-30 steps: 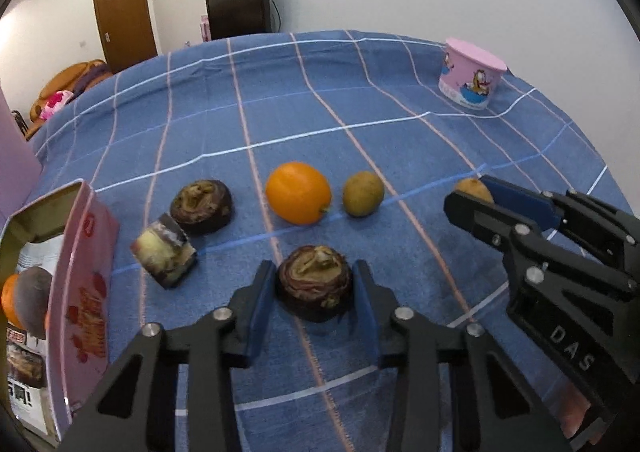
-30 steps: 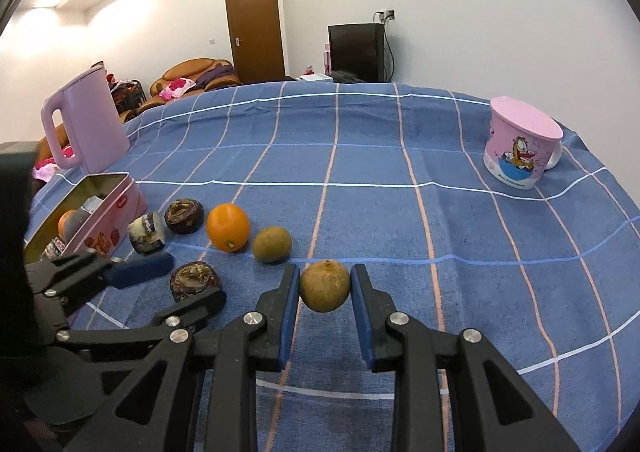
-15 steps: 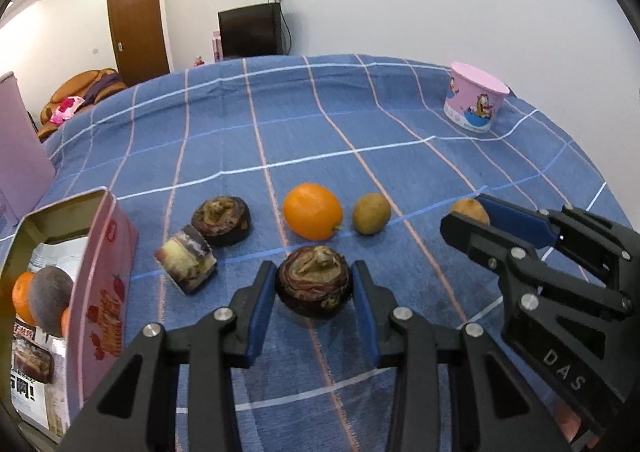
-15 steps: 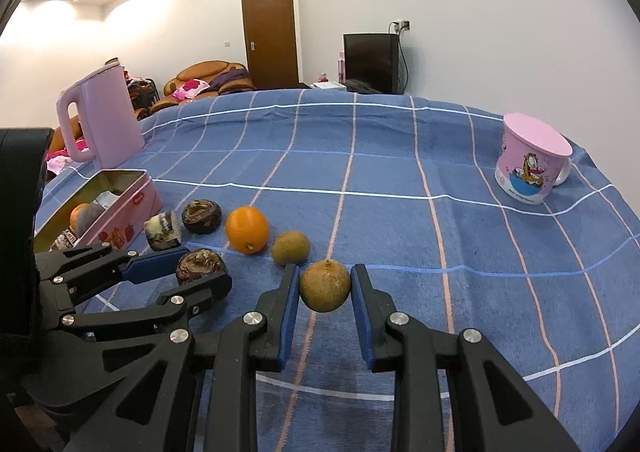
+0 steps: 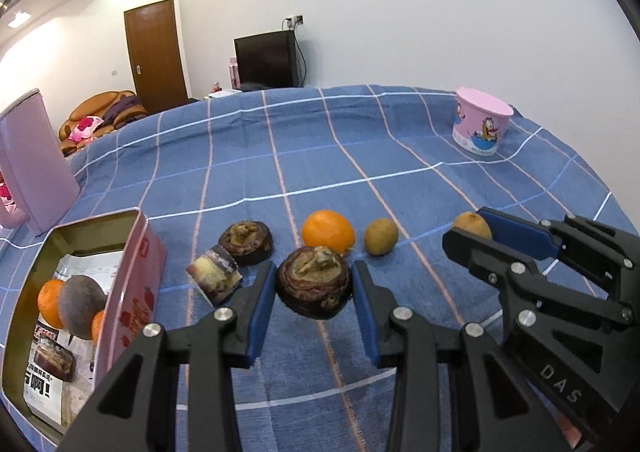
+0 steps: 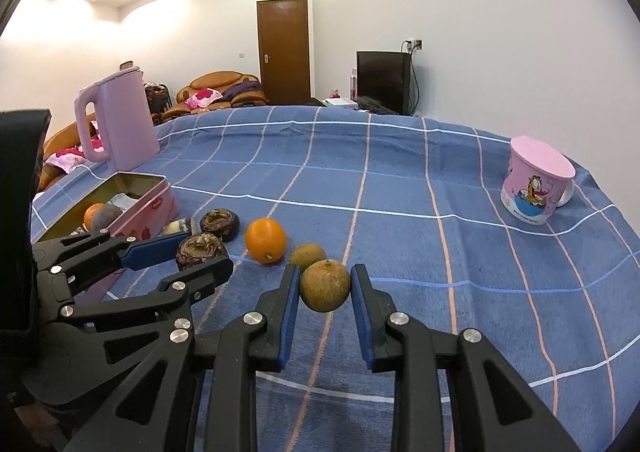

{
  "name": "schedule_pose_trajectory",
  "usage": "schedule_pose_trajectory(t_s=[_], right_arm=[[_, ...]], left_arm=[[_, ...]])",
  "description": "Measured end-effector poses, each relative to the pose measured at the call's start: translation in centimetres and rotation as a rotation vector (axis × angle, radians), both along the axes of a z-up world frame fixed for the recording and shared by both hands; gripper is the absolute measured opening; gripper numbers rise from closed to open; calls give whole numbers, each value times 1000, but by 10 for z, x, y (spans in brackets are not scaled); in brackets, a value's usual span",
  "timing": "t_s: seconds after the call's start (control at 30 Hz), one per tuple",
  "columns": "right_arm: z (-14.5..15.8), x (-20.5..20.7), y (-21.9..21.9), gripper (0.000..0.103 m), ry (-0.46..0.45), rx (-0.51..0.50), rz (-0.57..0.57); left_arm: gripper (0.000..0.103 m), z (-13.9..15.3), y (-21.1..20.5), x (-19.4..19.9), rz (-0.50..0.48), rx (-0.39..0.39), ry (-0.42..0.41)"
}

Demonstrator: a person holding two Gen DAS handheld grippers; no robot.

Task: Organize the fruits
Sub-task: 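Lift the dark taro and brown fruit and carry both toward the pink tin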

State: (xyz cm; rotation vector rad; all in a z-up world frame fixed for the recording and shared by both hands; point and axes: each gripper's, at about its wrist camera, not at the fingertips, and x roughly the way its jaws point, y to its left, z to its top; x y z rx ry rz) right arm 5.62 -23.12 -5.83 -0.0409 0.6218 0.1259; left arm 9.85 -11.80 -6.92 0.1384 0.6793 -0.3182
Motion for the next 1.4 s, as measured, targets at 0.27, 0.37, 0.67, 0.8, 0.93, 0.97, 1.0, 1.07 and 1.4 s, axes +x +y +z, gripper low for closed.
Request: schedule_pose_trajectory(t_s=[0.27, 0.37, 0.67, 0.8, 0.93, 0.97, 1.0, 1.07, 1.4], right_arm=[[2, -3, 2, 28, -19, 3, 10], [2, -5, 2, 28, -28, 3, 12], [6, -11, 3, 28, -66, 3, 16], [7, -13, 3, 28, -80, 0, 20], [9, -14, 4, 28, -91, -4, 22], [9, -15, 4, 28, -95, -5, 23], [9, -16, 4, 28, -99, -5, 23], [10, -17, 5, 28, -107, -6, 24], [13, -23, 4, 28, -142, -5, 26]], left_arm=[[40, 4, 5, -5, 19, -17, -33], [40, 5, 7, -5, 25, -22, -41], [40, 9, 11, -11, 41, -35, -76], [40, 11, 12, -13, 46, -34, -90], [40, 12, 12, -14, 52, -37, -102], [40, 12, 12, -15, 53, -38, -106], [40, 13, 13, -15, 53, -38, -109], [40, 13, 14, -17, 57, -38, -116], [40, 18, 16, -24, 72, -40, -158]])
